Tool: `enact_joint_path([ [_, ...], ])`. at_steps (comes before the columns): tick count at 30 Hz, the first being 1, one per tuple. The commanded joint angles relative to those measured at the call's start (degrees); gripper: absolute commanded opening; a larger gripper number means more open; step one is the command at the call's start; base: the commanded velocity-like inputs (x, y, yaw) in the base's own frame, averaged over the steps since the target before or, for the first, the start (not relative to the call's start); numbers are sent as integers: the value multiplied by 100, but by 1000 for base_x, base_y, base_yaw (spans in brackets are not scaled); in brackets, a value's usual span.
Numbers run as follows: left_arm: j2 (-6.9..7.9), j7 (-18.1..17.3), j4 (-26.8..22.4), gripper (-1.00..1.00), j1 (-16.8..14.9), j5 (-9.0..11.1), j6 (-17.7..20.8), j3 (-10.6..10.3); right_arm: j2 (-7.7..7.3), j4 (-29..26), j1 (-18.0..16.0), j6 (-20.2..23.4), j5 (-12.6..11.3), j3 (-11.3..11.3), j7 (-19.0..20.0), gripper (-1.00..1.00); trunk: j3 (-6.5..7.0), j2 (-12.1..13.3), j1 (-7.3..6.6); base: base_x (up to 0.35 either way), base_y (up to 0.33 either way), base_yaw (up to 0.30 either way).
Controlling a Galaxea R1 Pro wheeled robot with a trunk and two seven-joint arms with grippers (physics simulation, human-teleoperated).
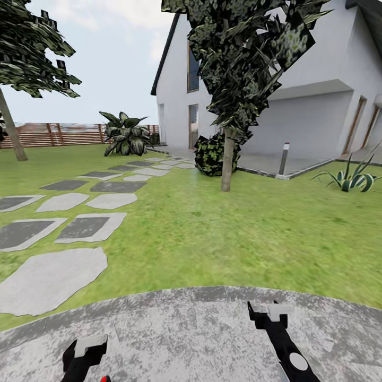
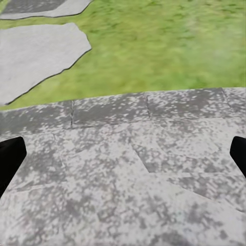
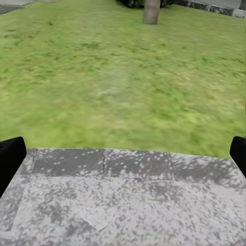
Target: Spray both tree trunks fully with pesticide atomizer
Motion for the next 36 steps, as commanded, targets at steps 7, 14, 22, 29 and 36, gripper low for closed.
enact_joint_path([
  [7, -21, 17, -3, 100, -5, -39, 0, 5, 6, -5, -3, -17, -3, 20, 1, 100, -6, -2, -1, 0, 0, 4],
  [14, -17, 17, -5, 100, -3, -39, -1, 2, 9, -4, -3, -17, 2, 20, -16, 100, -6, -2, -1, 0, 0, 0],
  [22, -49, 17, -5, 100, 3, -47, 6, 2, 7, -2, -3, -17, 5, 19, -15, 100, -112, -48, 31, 0, 0, 0],
  [29, -28, 22, -4, 100, -1, -48, 37, 10, 7, 0, -3, -17, 5, 21, -17, 100, -267, -57, 49, 0, 0, 0],
  [36, -28, 26, -3, 100, -3, -48, 388, 11, 7, 20, -3, -17, 12, 21, -5, 100, -422, -66, 67, 0, 0, 0],
])
